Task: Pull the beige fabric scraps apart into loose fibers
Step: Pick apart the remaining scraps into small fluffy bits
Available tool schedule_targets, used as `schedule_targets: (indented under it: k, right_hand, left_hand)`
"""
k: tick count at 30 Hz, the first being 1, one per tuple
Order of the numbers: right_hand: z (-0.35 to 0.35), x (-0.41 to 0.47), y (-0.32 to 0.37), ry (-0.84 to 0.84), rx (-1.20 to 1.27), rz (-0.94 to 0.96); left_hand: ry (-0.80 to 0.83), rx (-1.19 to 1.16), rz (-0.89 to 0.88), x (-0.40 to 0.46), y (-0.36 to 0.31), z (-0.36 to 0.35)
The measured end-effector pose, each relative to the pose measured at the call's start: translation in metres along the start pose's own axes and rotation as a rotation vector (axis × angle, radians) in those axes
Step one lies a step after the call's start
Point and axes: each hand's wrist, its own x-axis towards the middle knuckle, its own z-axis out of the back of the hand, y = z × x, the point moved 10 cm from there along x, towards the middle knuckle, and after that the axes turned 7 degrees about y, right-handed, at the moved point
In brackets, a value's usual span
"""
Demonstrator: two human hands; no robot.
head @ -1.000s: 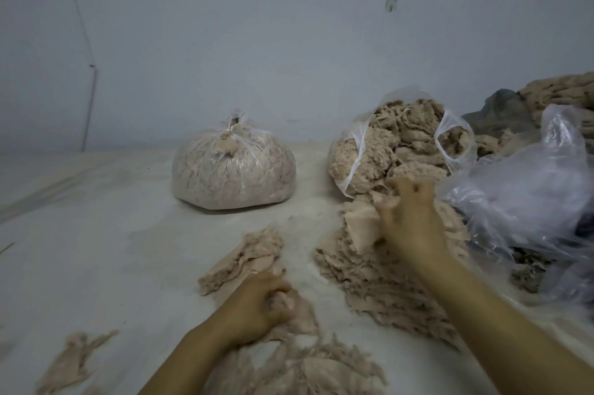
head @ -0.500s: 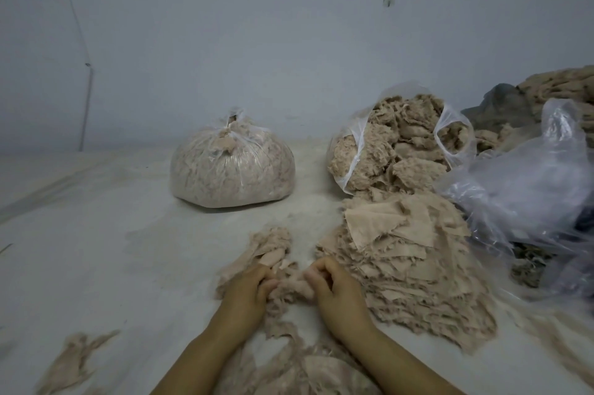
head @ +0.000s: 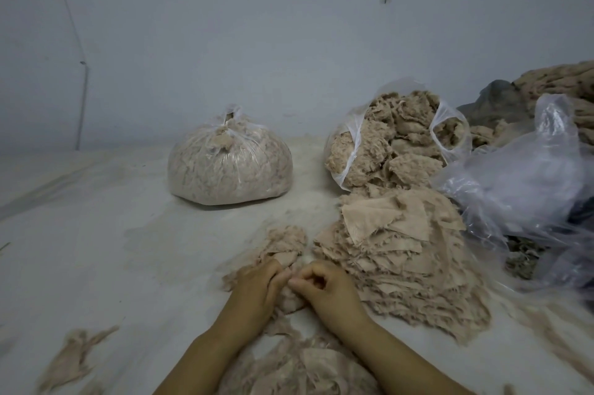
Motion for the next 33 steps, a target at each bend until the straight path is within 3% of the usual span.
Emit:
schedule_targets:
  k: [5, 10, 16, 19, 21, 29, 33]
  right_hand:
    - [0.033, -0.003, -0.007, -0.224, -0.095, -0.029]
    - [-0.012, 0.002, 0.003, 0.109, -0.306, 0.068]
    - [0.01, 0.002, 0.01, -0.054, -0.275, 0.123]
    - [-0.017, 0.0, 0.008, 0.211, -0.193, 0.079]
    - [-0.029, 0.0, 0.003, 0.275, -0.196, 0.051]
    - [0.016, -0.003, 0.018, -0.093, -0.312, 0.138]
    - [0.021, -0.002, 0.003, -0.068, -0.001, 0.007]
  left_hand:
    - [-0.061, -0.112, 0.058, -0.002, 0.02, 0.012]
    - [0.006, -0.104, -0.091, 0.001, 0.004, 0.001]
    - [-0.036, -0.119, -0.034, 0.002, 0.017, 0.014]
    - [0.026, -0.089, -0.11, 0.001, 0.002, 0.008]
    - [0.075, -0.052, -0.134, 0.0, -0.008, -0.001]
    - [-0.028, -0.068, -0.001, 0.001, 0.016, 0.011]
    - [-0.096, -0.191, 0.086, -0.002, 0.027, 0.021]
